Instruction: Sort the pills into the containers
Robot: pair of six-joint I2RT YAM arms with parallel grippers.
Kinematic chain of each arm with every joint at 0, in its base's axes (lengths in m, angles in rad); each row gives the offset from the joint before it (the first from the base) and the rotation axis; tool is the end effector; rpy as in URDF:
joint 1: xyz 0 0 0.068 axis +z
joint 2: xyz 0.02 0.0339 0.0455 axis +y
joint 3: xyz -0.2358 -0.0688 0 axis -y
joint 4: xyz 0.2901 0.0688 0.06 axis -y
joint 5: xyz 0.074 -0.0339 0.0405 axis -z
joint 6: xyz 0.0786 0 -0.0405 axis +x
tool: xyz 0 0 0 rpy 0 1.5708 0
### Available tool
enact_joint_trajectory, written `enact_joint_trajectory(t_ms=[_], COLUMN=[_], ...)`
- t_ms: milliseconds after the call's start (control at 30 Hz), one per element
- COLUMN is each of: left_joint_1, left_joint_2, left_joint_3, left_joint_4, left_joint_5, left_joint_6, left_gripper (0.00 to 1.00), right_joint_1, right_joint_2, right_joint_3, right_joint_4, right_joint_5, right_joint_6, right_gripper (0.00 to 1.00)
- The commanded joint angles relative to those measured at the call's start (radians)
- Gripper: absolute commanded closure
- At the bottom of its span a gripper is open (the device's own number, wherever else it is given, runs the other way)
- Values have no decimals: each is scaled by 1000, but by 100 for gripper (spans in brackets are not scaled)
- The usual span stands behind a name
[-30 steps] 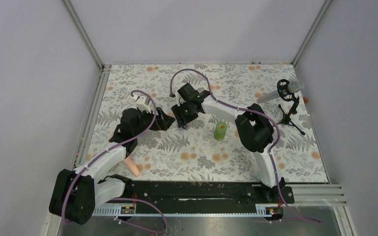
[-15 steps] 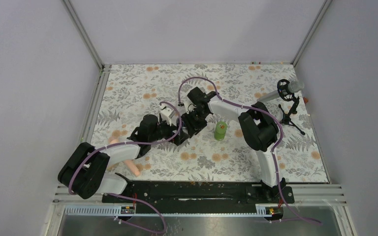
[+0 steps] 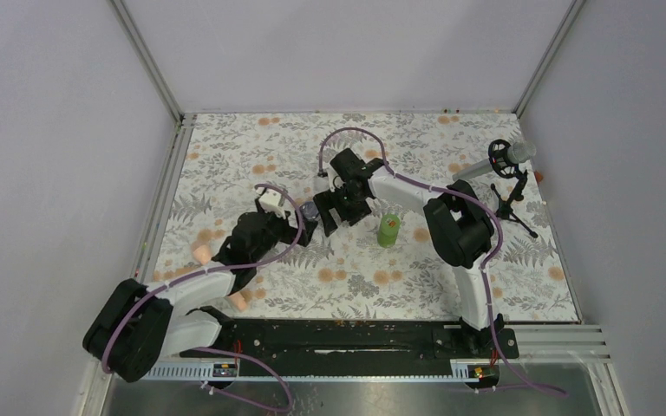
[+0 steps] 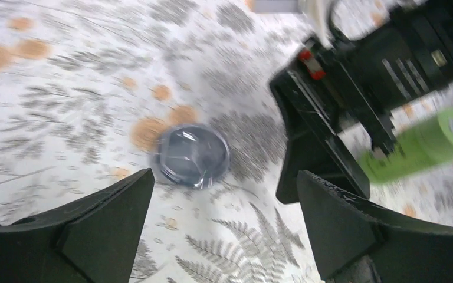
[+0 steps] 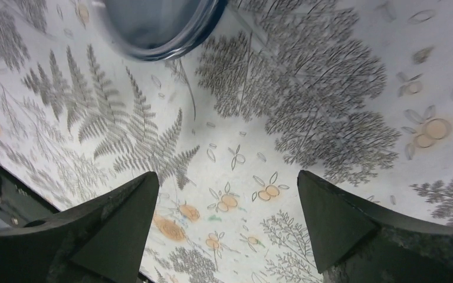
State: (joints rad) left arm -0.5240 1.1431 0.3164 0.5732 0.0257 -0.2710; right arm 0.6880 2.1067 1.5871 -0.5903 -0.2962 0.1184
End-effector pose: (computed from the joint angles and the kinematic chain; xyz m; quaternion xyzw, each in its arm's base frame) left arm 0.2678 -0.1571 0.1170 0.1076 0.7834 -0.2463 0.5603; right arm 0.3627 0.3278 0.0907 -0.3029 0.9146 0.2208 0.1514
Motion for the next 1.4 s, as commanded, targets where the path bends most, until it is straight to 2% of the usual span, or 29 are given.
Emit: enact_joint_trajectory(t_ms=[0,167,333,533,667,867,1000,1100,1200,1367], left_joint_1=[40,121,182,244,280,296,302,303,304,303], left_joint_2=[-80,-107,-99,-115,-141,-157,-163,-168,-172,-170], left_joint_3=[8,82,165,168,150,136,124,119,118,116], left_joint_4=[21,-136,-281,-340,-367,-380,-378,-379,-384,-384], left_joint_5=[-266,-313,-289,-256,-238,-220,-209,-204,-199,-171], left_joint_6=[-88,-198,-243,-302,-327,-321,-323,-318,-315,-316], left_gripper=[6,1,1,1,1,1,1,2,1,2], right_joint_1=[8,43,109,141,181,213,221,222,222,222], right_joint_2=[-48,39,103,176,209,227,225,221,207,197], right_joint_3=[100,225,283,342,368,351,347,359,373,398], right_joint_4=[83,81,98,80,51,17,1,-22,-50,-144], right_joint_5=[112,178,212,199,248,362,390,406,422,499], right_joint_6=[121,115,48,52,28,9,10,37,64,72], right_gripper=[4,12,1,2,5,30,37,34,22,12])
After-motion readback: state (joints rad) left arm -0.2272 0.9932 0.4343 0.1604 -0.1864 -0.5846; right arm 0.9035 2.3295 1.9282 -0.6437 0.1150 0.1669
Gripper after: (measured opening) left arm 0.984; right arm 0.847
